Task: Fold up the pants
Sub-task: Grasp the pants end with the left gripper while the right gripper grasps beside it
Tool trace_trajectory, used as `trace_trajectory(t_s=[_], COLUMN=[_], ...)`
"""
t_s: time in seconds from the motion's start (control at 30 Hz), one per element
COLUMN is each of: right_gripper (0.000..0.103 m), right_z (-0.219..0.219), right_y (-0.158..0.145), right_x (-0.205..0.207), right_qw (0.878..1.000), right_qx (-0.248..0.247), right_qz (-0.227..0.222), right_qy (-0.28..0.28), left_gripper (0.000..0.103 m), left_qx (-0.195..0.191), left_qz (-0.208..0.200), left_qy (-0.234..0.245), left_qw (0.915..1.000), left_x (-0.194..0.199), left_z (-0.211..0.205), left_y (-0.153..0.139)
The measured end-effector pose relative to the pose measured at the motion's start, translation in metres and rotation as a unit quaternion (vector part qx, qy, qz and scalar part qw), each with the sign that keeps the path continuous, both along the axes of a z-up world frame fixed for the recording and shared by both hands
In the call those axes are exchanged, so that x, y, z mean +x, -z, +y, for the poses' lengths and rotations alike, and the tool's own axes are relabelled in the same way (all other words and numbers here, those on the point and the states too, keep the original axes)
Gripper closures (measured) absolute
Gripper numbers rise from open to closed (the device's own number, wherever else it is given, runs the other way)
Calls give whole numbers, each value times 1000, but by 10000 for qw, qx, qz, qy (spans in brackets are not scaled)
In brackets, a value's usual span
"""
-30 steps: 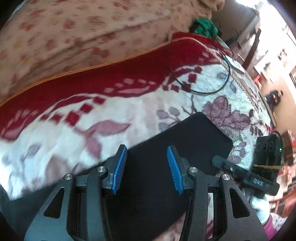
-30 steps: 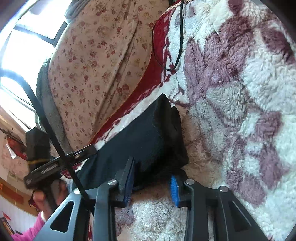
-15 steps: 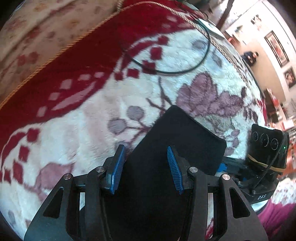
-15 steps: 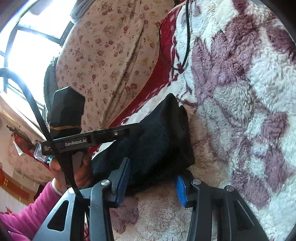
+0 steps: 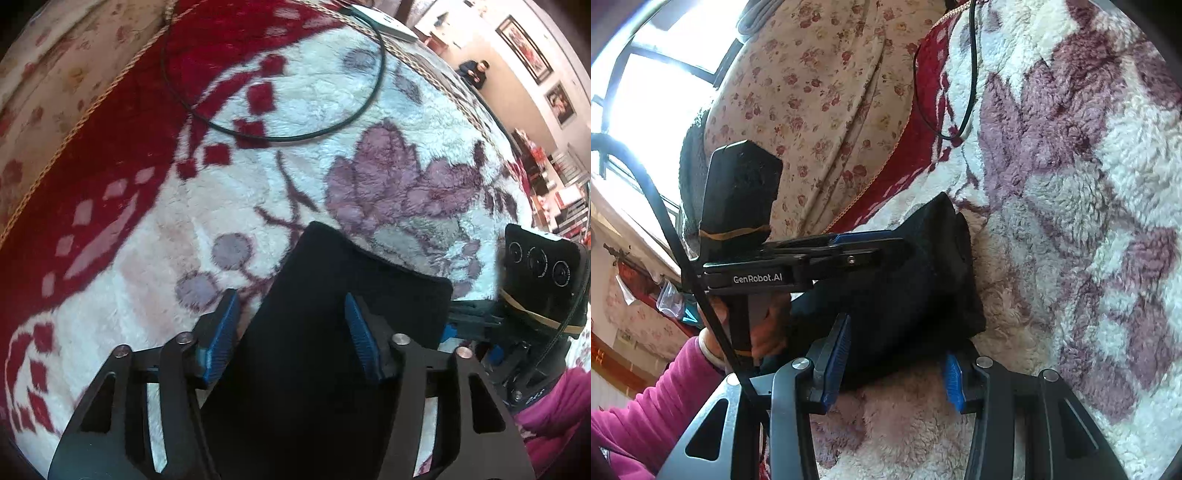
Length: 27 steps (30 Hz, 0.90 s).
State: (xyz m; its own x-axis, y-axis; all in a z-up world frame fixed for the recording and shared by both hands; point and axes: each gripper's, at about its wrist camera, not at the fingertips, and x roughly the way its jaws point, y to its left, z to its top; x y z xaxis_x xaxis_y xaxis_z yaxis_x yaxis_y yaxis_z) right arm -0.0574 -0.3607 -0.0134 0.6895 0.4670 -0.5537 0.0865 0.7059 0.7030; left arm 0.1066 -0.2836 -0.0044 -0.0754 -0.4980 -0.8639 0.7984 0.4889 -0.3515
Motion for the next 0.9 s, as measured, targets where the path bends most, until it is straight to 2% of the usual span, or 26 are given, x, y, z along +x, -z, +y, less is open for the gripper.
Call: trace_trajectory(t_s=[0.23, 0.4, 0.47, 0.5, 0.53, 0.57, 0.73, 0.9], right_gripper=[60, 60, 62, 72, 78, 87, 92, 94], right_z=[0, 1, 1, 1, 2, 5, 7, 12], right_y=[1, 0, 1, 1, 1, 3, -2, -18], right_x=[1, 1, 1, 2, 4, 7, 6, -2], right_qw=[10000, 10000, 10000, 10000, 9999, 9998, 9997, 9984], right_qx=[-1, 0, -3, -62, -119, -144, -132, -83], right_qz=[-7, -16, -12, 6, 35, 67, -111, -535], right_qy=[-3, -27, -48, -47, -44, -109, -147, -176], left_gripper=[39, 40, 56, 59, 76, 81, 88, 89], left_qx=[116, 115, 105, 75, 24, -62, -238, -621], left_qz=[338, 198, 43, -13, 9, 89, 25, -68], left_qy=[360, 407, 468, 463, 472, 484, 269, 27], left_qw=[9987, 9989, 9988, 9989, 9989, 9988, 9994, 9980], left_x=[12, 8, 1, -2, -2, -4, -9, -12], left_z=[-2, -1, 8, 6, 5, 6, 11, 32], left_y=[-1, 1, -1, -1, -2, -2, -8, -35])
